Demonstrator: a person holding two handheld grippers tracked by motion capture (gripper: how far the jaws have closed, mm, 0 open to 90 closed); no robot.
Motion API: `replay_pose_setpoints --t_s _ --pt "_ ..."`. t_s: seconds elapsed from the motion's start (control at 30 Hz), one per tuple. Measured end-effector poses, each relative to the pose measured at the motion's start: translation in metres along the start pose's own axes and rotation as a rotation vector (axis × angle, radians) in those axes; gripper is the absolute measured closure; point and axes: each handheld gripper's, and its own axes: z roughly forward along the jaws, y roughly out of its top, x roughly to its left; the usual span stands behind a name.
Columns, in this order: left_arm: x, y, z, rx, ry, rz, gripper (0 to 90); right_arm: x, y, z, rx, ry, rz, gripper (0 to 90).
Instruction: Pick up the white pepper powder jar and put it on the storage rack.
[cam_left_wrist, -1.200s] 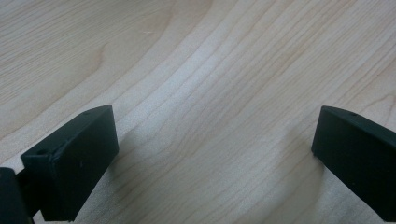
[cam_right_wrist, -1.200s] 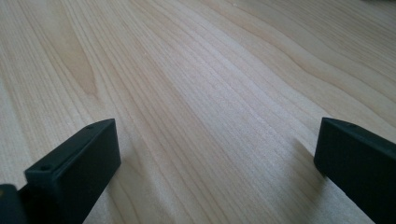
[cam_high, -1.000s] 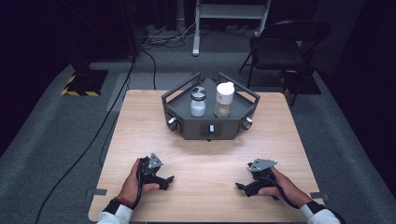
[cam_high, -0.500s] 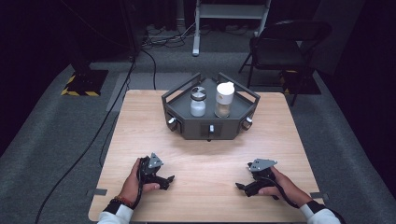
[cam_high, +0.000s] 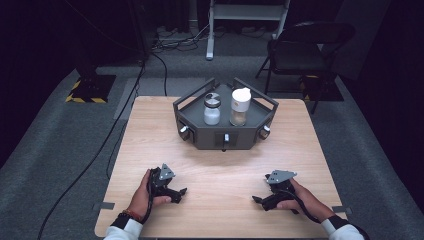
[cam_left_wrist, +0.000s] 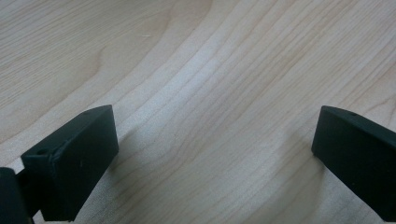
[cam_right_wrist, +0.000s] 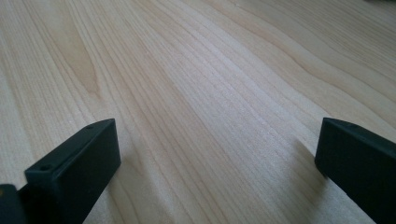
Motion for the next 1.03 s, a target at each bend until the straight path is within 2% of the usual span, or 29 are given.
replay_pose_setpoints --t_s 1.03 --pt "-0.0002 0.0003 0.0004 0.000 0.000 0.000 0.0 -0.0023 0.0009 0.0009 0.000 0.008 -0.009 0.0"
